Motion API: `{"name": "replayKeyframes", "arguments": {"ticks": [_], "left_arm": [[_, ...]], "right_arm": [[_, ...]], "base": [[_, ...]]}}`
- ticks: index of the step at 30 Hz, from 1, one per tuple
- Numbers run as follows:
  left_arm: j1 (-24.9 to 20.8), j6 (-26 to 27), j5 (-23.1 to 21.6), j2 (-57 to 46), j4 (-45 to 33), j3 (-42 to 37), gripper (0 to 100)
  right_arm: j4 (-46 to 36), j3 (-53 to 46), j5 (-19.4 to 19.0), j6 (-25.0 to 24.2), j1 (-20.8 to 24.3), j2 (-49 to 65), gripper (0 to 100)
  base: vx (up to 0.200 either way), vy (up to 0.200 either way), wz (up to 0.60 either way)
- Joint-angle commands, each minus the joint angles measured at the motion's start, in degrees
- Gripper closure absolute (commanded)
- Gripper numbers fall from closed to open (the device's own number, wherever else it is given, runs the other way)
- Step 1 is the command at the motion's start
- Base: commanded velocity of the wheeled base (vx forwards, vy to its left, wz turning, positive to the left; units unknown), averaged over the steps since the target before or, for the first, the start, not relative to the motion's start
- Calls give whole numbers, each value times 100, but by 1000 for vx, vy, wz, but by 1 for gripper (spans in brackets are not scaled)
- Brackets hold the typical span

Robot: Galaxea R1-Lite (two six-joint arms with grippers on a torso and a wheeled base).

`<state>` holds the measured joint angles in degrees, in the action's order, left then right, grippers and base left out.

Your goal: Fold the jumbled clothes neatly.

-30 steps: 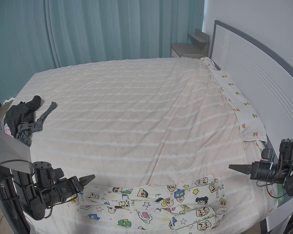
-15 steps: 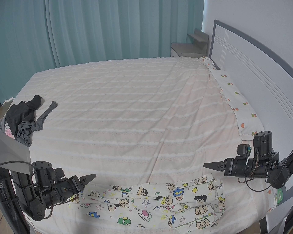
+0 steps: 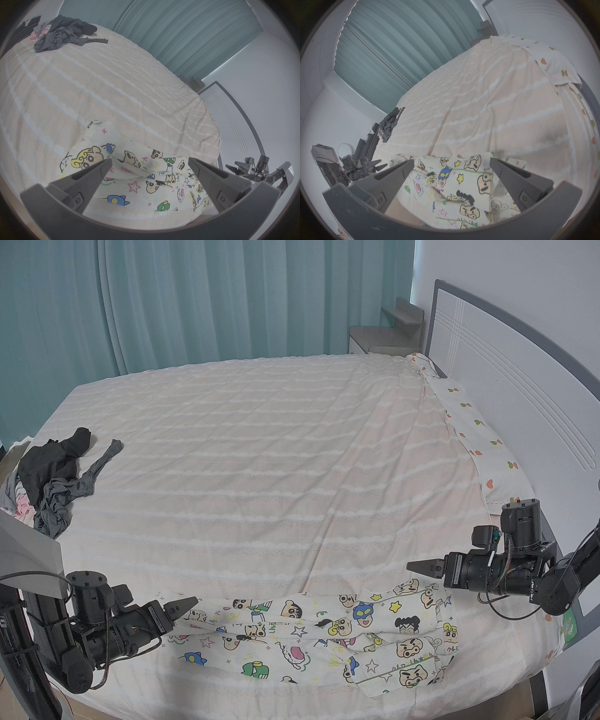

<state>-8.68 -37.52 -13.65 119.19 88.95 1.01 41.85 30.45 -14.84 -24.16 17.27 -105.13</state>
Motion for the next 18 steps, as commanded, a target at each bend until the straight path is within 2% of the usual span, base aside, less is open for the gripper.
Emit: {"name": "replayKeyframes", "arguments": {"ticks": [1, 3, 7, 8, 9, 13, 14, 18], "left_arm": [[-2, -1, 21, 8, 25, -66, 0], [-2, 8, 29, 8, 25, -66, 0], [-2, 8, 29, 17, 25, -66, 0], [-2, 8, 29, 17, 25, -66, 0], [-2, 8, 29, 17, 25, -66, 0], [-2, 17, 29, 26, 25, -66, 0], [-2, 34, 29, 78, 25, -66, 0], [-2, 34, 29, 105, 25, -66, 0]], "right_arm": [[7, 400, 411, 61, 347, -403, 0], [-28, 558, 631, 193, 496, -552, 0], [-81, 760, 868, 799, 567, -895, 0], [-116, 866, 1027, 1168, 567, -1053, 0], [-124, 919, 1106, 1282, 567, -1115, 0], [-186, 1033, 1220, 1414, 558, -1203, 0], [-546, 1341, 1299, 1537, 514, -1334, 0], [-1021, 1745, 1308, 1555, 408, -1475, 0]], "base": [[0, 0, 0], [0, 0, 0], [0, 0, 0], [0, 0, 0], [0, 0, 0], [0, 0, 0], [0, 0, 0], [0, 0, 0]]}}
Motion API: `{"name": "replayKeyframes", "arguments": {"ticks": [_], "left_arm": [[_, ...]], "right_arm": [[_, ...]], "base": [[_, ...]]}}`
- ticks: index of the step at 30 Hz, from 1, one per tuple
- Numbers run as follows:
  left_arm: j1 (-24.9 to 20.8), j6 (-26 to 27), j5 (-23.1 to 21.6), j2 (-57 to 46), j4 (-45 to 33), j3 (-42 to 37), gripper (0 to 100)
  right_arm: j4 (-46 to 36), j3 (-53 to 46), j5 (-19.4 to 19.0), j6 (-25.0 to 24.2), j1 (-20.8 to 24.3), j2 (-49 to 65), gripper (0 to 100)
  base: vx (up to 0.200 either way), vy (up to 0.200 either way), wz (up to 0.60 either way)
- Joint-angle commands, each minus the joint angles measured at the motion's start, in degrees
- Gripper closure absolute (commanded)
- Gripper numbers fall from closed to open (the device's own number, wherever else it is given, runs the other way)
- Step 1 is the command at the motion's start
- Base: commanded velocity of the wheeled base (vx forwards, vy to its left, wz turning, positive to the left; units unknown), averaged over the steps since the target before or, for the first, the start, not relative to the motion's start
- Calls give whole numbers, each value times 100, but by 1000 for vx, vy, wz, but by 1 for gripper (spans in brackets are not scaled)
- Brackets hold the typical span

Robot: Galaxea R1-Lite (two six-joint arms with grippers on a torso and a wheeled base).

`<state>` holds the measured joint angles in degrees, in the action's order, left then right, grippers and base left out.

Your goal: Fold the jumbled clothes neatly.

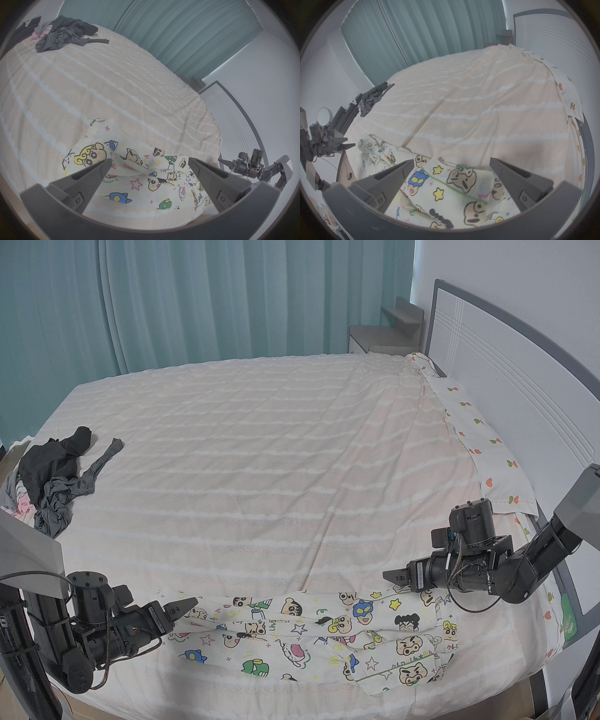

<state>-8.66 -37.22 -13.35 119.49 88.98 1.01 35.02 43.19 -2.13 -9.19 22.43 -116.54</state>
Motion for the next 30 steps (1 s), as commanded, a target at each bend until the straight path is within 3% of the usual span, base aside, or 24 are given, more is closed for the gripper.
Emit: {"name": "replayKeyframes", "arguments": {"ticks": [1, 19, 20, 30], "left_arm": [[-5, 13, -1, 74, 23, -66, 0], [-5, 4, 8, 109, 23, -66, 0], [-5, 4, 8, 109, 23, -66, 0], [4, 13, -1, 153, 23, -66, 0]], "right_arm": [[-373, 524, 38, 58, -107, -369, 0], [-365, 488, 187, 58, -99, -677, 0], [-365, 488, 196, 49, -99, -686, 100], [-330, 392, 169, -30, -107, -501, 100]], "base": [[0, 0, 0], [0, 0, 0], [0, 0, 0], [0, 0, 0]]}}
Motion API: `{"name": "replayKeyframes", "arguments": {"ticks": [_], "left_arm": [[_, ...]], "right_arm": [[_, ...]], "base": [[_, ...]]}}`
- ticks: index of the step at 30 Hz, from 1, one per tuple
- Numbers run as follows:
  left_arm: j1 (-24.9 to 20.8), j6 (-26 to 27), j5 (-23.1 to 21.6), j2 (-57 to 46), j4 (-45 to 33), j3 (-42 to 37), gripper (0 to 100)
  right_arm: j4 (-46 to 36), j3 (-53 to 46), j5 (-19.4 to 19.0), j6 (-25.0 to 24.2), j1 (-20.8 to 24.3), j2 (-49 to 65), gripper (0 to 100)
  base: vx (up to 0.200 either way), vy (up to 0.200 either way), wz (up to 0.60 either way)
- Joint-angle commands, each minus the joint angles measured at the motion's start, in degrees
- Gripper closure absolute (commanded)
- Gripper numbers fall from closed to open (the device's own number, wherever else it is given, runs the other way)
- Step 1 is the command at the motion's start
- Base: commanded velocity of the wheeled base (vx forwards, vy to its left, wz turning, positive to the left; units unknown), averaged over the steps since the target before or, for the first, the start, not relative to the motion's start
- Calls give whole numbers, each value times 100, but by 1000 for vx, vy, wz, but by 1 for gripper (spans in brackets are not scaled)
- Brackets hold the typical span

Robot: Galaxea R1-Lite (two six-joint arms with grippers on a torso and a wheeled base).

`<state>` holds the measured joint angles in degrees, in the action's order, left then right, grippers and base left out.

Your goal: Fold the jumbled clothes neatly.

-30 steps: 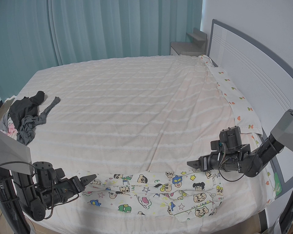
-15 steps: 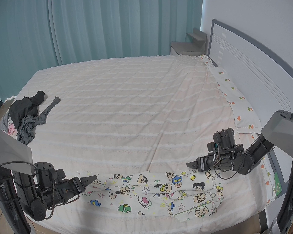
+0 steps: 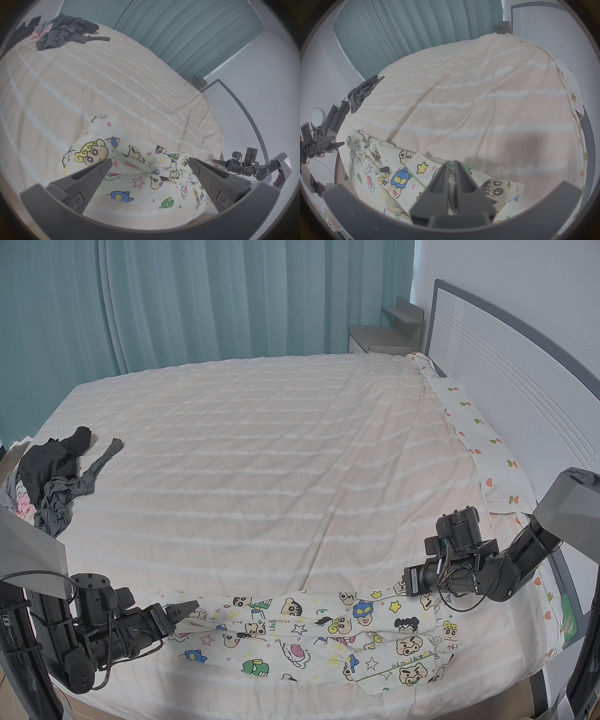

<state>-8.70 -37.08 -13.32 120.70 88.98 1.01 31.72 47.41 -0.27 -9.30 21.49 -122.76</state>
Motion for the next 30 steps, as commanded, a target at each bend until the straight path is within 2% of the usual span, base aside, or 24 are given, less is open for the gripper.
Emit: {"name": "replayKeyframes", "arguments": {"ticks": [1, 5, 9, 12, 15, 30], "left_arm": [[0, -1, -4, 33, 23, -66, 0], [0, -1, 5, 33, 23, -66, 0], [0, -1, 5, 33, 23, -66, 0], [9, -1, 5, 33, 23, -66, 0], [0, -1, 5, 33, 23, -66, 0], [9, -1, 14, 33, 23, -66, 0]], "right_arm": [[10, -39, -17, -19, -13, 129, 100], [45, -39, -43, -19, -13, 200, 100], [440, -127, -123, -19, 4, 305, 100], [1337, -346, -263, -19, 13, 244, 100], [1732, -434, -254, -10, 4, 77, 100], [1882, -144, -210, -19, -224, -574, 100]], "base": [[0, 0, 0], [0, 0, 0], [0, 0, 0], [0, 0, 0], [0, 0, 0], [0, 0, 0]]}}
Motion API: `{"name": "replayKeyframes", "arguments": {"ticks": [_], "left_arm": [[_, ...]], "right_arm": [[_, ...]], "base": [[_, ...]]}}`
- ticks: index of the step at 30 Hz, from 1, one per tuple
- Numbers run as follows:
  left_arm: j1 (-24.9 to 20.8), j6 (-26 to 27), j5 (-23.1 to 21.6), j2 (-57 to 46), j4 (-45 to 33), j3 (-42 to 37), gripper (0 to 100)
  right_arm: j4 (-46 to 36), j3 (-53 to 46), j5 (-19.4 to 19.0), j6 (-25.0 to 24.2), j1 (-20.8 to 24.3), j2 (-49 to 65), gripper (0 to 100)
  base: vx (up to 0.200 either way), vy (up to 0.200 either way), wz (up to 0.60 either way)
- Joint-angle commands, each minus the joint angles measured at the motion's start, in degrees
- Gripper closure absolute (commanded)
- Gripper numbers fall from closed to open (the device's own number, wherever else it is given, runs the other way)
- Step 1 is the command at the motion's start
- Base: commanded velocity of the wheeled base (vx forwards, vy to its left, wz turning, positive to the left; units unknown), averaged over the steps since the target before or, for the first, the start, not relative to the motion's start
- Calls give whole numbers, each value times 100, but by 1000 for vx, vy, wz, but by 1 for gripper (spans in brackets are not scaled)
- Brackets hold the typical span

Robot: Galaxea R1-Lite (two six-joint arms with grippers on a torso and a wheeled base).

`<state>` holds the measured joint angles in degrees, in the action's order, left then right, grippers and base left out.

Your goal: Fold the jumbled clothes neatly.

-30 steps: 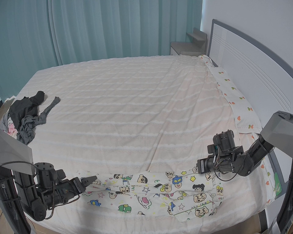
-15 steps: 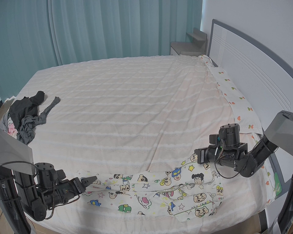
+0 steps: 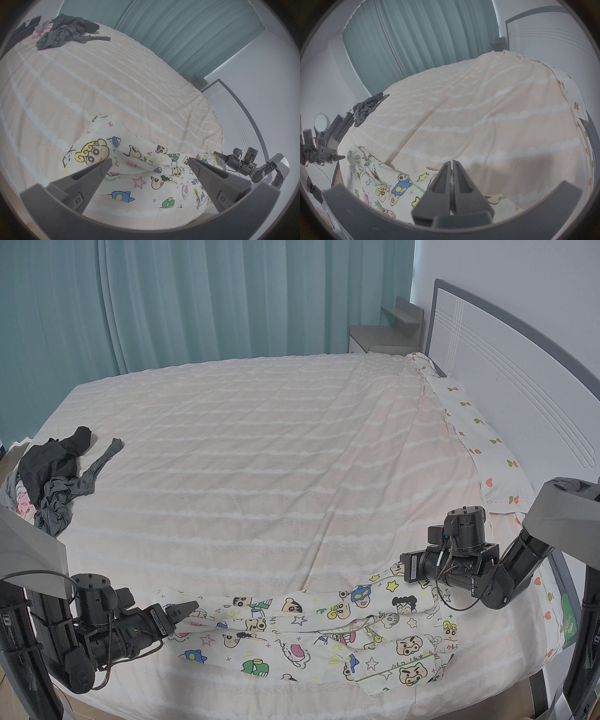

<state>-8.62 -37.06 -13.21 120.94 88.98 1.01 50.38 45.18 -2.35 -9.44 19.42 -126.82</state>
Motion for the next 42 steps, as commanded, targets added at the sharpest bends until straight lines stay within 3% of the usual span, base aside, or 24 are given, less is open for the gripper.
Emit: {"name": "replayKeyframes", "arguments": {"ticks": [1, 7, 8, 15, 25, 32, 42], "left_arm": [[1, -3, 21, 8, 23, -66, 0], [1, -12, 73, 8, 23, -66, 0], [1, -3, 73, 8, 23, -66, 0], [-8, -12, 73, 8, 23, -66, 0], [-8, -12, 65, 17, 23, -66, 0], [-8, -12, 65, 17, 23, -66, 0], [-26, -3, 47, 87, 23, -66, 0]], "right_arm": [[33, 123, 16, 3, -17, -229, 100], [-11, 26, 103, 21, -17, -264, 100], [-20, 9, 112, 12, -17, -282, 0], [33, 0, 156, 3, -52, -159, 0], [24, -352, 218, -129, -26, 1265, 0], [33, -923, -11, -1069, 554, 1397, 0], [15, -1002, -1092, -2352, 624, 579, 0]], "base": [[0, 0, 0], [0, 0, 0], [0, 0, 0], [0, 0, 0], [0, 0, 0], [0, 0, 0], [0, 0, 0]]}}
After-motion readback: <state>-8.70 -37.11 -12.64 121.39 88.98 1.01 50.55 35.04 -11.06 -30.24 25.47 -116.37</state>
